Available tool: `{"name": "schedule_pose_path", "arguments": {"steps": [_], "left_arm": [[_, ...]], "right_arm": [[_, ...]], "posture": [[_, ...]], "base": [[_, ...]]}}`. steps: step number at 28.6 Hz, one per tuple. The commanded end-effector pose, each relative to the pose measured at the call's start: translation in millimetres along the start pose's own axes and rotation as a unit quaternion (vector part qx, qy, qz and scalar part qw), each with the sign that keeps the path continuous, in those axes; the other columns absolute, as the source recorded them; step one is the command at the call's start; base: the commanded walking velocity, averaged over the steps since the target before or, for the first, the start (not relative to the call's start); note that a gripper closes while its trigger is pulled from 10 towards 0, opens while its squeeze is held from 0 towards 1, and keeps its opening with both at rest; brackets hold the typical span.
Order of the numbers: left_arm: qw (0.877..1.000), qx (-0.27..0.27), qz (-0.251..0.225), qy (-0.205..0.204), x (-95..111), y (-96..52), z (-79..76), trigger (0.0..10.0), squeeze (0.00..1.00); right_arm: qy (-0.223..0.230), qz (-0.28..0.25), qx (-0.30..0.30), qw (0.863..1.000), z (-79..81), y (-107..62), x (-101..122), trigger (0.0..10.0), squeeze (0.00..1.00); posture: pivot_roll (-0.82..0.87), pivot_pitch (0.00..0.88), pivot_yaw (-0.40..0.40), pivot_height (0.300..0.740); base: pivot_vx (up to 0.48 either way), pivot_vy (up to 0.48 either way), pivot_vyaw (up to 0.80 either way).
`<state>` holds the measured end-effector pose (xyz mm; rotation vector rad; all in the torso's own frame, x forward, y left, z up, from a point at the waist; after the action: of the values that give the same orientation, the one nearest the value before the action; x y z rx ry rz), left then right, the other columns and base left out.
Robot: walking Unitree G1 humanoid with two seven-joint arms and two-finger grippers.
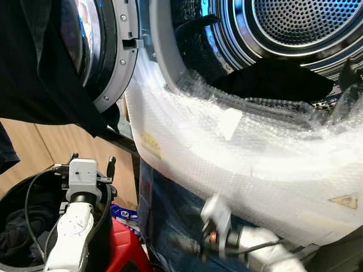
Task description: Clothes washing
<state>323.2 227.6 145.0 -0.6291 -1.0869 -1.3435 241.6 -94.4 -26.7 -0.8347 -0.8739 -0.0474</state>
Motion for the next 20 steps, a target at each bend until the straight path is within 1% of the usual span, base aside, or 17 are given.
{"name": "schedule_pose_path", "arguments": {"steps": [1,2,3,4,5,7,8,9,10,12,13,14,15,16,18,19,20], "left_arm": [[1.000,0.005,0.002,-0.002,2.4,-0.2,2.7,10.0,0.00],[1.000,0.005,0.001,-0.002,3.4,-0.7,3.0,10.0,0.00],[1.000,0.007,-0.001,-0.002,4.3,-1.5,4.6,10.0,0.00],[1.000,0.009,-0.001,-0.001,5.0,-2.4,6.7,10.0,0.00],[1.000,0.012,-0.001,-0.001,5.3,-3.6,8.8,10.0,0.00],[1.000,0.013,0.003,-0.002,5.0,-5.5,11.8,10.0,0.00],[1.000,0.008,0.007,-0.002,4.0,-6.9,14.7,10.0,0.00],[1.000,0.008,0.007,-0.002,4.0,-6.9,14.7,10.0,0.00],[1.000,0.002,0.007,0.006,4.4,-7.1,17.9,10.0,0.00],[1.000,0.000,0.007,0.010,4.8,-7.2,19.1,10.0,0.00],[1.000,-0.003,0.005,0.012,6.2,-7.2,21.5,10.0,0.00],[1.000,-0.004,0.003,0.017,7.9,-8.3,26.7,10.0,0.00],[1.000,-0.004,0.003,0.017,7.9,-8.3,26.7,10.0,0.00],[1.000,-0.004,0.003,0.020,8.1,-9.1,29.7,10.0,0.00],[1.000,-0.003,0.007,0.027,5.9,-11.4,35.0,10.0,0.00],[0.999,-0.002,0.011,0.029,5.0,-12.7,37.3,10.0,0.00],[0.999,-0.004,0.014,0.031,5.5,-13.7,40.8,10.0,0.00]], "right_arm": [[-0.012,0.024,-0.045,0.999,-11.3,3.0,-15.6,10.0,0.00],[0.009,0.044,-0.090,0.995,-22.2,2.6,-31.4,10.0,0.00],[0.037,0.059,-0.138,0.988,-32.5,0.1,-45.1,10.0,0.71],[0.056,0.069,-0.174,0.981,-39.5,-2.6,-55.4,10.0,1.00],[0.065,0.078,-0.198,0.975,-43.3,-5.1,-63.7,10.0,1.00],[0.042,0.095,-0.215,0.971,-45.5,-6.2,-75.3,10.0,1.00],[0.071,0.098,-0.254,0.960,-50.0,-10.1,-88.0,10.0,1.00],[0.071,0.098,-0.254,0.960,-50.0,-10.1,-88.0,10.0,1.00],[0.070,0.104,-0.292,0.948,-54.3,-14.9,-96.0,10.0,1.00],[0.062,0.106,-0.302,0.945,-55.5,-16.0,-97.5,10.0,1.00],[0.075,0.103,-0.310,0.942,-55.8,-16.9,-100.1,10.0,1.00],[0.101,0.096,-0.324,0.936,-55.4,-17.6,-104.6,10.0,1.00],[0.101,0.096,-0.324,0.936,-55.4,-17.6,-104.6,10.0,1.00],[0.105,0.098,-0.332,0.932,-55.0,-18.6,-108.2,10.0,1.00],[0.077,0.116,-0.344,0.929,-54.1,-20.2,-114.5,10.0,1.00],[0.063,0.128,-0.347,0.927,-53.0,-21.1,-118.8,10.0,0.92],[0.057,0.140,-0.357,0.922,-52.6,-23.7,-125.0,10.0,0.00]], "posture": [[0.07,0.009,-0.013,0.740],[0.08,0.013,-0.018,0.740],[0.08,0.016,-0.017,0.740],[0.08,0.017,-0.015,0.740],[0.08,0.020,-0.012,0.740],[0.08,0.022,-0.012,0.740],[0.09,0.023,-0.008,0.740],[0.09,0.023,-0.008,0.740],[0.09,0.025,-0.006,0.740],[0.09,0.025,-0.005,0.740],[0.09,0.028,-0.002,0.740],[0.09,0.029,-0.001,0.740],[0.09,0.029,-0.001,0.740],[0.10,0.026,0.001,0.740],[0.10,0.026,0.008,0.740],[0.10,0.023,0.008,0.740],[0.11,0.021,0.005,0.740]], "base": [[0.000,0.000,0.00],[0.000,0.000,0.00],[0.000,0.000,0.00],[0.000,0.000,0.00],[0.000,0.000,0.00],[0.000,0.000,0.00],[0.000,0.000,0.00],[0.000,0.000,0.00],[0.000,0.000,0.00],[0.000,0.000,0.00],[0.000,0.000,0.00],[0.000,0.000,0.00],[0.000,0.000,0.00],[0.000,0.000,0.00],[0.000,0.000,0.00],[0.000,0.000,0.00],[0.000,0.000,0.00]]}}
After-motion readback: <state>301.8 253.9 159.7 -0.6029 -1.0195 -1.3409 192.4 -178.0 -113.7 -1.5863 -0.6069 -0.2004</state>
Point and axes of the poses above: a point about 5 cm out from each wrist's last joint towards the gripper, its own y axis pointing out of the wrist towards the gripper, its own x axis along the axis of the wrist's last joint, z = x × y, the point moved 3 cm from there along y, pointing out of the wrist towards the gripper, and after that the axes turned 13 degrees about y, right-handed, at the moved point
